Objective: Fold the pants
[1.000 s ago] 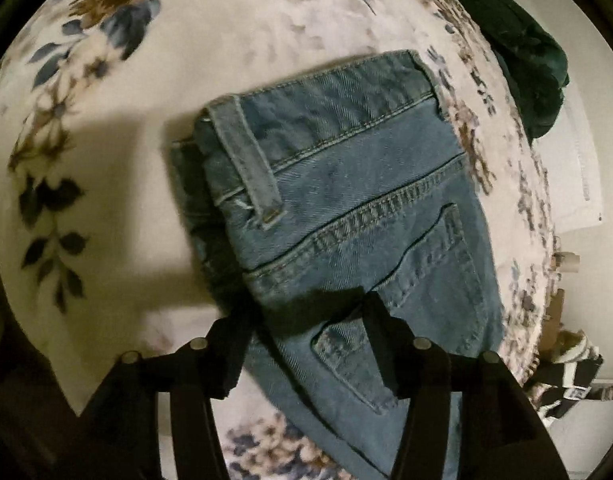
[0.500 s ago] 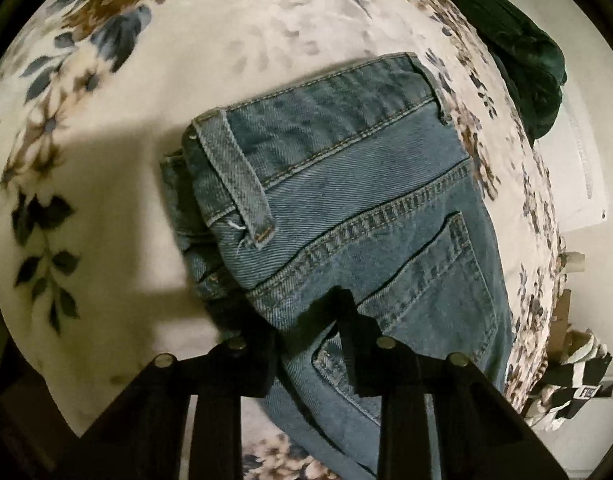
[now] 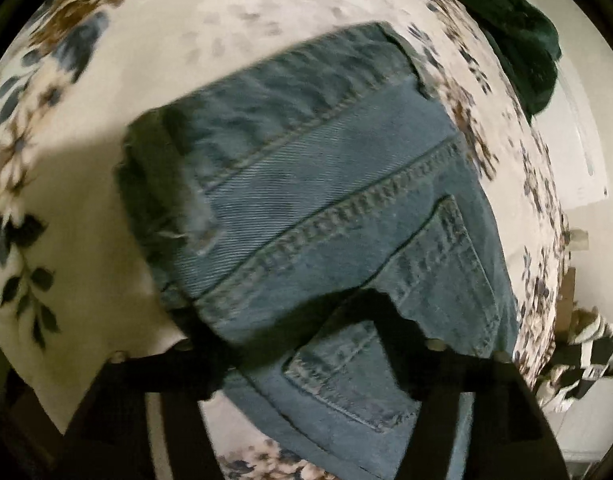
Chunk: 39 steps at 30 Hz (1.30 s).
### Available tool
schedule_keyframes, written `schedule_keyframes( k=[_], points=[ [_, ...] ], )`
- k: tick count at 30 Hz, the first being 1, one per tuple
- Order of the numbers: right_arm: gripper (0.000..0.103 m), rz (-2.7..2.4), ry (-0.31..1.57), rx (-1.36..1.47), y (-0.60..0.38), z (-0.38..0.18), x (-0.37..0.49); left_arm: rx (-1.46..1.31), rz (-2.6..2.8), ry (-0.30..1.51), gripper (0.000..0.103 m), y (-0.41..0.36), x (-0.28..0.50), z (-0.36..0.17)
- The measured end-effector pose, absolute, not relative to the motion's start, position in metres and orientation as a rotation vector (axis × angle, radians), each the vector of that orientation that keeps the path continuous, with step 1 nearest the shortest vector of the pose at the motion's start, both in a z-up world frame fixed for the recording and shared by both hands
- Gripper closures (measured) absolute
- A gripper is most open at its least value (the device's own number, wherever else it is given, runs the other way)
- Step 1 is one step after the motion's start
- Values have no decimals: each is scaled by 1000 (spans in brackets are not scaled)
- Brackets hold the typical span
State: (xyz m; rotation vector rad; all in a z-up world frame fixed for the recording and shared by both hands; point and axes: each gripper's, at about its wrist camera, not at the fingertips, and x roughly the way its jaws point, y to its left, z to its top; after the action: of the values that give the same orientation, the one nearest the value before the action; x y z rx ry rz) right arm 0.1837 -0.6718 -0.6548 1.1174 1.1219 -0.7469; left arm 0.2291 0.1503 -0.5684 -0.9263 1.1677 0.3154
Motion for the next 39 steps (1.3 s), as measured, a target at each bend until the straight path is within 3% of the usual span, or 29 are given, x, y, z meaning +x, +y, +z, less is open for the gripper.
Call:
schedule_keyframes(
  k=[3,4,6,7,11,14,16,18,21,27,29,30,31,39],
  points=[
    [53,-765,1091,1173,-670,-671,182,-895,319,1195,29,146,235,-568],
    [77,-772,1058,1188,-666,-670,184,-896,320,1196,29,146,236,-568],
    [97,-782,1029,1158,-675,-659,171,-905,317,1191,29,147,233,-568],
    [99,-788,1007,1109,-677,-648,165,-910,313,1186,29,148,232,-568],
    [100,-825,998,983,-693,-617,150,-907,297,1179,29,147,229,-567],
    [97,-811,1126,959,-701,-606,165,-894,293,1178,30,146,229,-567],
    [78,-811,1231,941,-700,-613,164,-886,300,1167,31,144,229,-565],
    [77,-760,1199,1010,-692,-613,157,-861,320,1154,48,143,227,-563],
    [74,-641,1179,1155,-664,-625,162,-860,338,1133,65,146,218,-563],
    [74,-557,1166,1304,-623,-660,165,-873,321,1109,86,155,207,-562],
    [78,-580,1125,1279,-613,-661,163,-879,305,1104,89,159,205,-561],
    [94,-602,1124,1256,-609,-662,162,-871,294,1105,90,159,205,-560],
    [100,-621,1136,1219,-605,-660,159,-861,288,1106,90,159,205,-559],
    [101,-623,1213,1053,-592,-623,164,-881,277,1102,93,166,202,-549]
  ],
)
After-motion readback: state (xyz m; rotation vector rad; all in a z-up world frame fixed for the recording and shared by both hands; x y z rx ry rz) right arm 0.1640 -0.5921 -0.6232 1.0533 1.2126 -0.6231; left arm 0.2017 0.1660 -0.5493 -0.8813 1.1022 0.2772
